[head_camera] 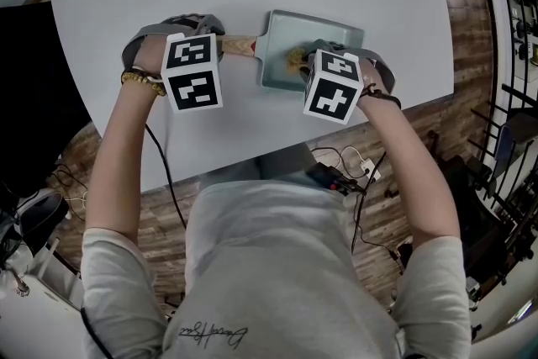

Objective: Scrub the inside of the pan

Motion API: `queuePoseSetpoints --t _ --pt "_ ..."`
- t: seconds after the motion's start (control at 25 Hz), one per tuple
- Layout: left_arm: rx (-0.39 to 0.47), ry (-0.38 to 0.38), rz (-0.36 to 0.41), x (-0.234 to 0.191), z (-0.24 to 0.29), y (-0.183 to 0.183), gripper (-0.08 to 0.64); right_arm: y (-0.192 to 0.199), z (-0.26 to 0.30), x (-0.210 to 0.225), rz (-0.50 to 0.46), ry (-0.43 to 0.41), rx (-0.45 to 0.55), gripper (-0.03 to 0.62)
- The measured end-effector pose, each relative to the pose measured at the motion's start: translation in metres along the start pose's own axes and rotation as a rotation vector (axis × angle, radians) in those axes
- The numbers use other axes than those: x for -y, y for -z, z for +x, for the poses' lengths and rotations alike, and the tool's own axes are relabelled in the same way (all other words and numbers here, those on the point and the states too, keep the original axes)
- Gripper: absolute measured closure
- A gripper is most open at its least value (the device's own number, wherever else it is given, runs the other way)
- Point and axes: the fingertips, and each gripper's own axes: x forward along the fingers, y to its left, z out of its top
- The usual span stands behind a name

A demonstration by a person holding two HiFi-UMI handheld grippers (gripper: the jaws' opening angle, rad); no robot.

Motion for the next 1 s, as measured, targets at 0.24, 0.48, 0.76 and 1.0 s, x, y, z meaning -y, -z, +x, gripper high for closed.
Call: queuePoseSetpoints --t 0.24,0.48,0.76,1.0 --pt "-0.004 -0.002 -0.004 -0.001 0.000 -0.001 0.417 0.003 0.001 -0.025 -0.037 -0.079 -0.006 0.517" --pt "-0.006 -0.004 0.002 -0.001 0.000 0.001 0.417 0.002 0.002 -0.030 -0.065 -0.085 -0.007 0.518" --pt "-0.021 -0.006 0.055 0.002 -0.003 -0.002 0.417 0.006 -0.002 -0.019 -0.048 -0.048 0.030 0.517" --pt "-0.022 0.000 0.064 0.006 -0.008 -0.003 0.417 0.011 -0.012 0.015 -0.007 -0.010 0.027 0.515"
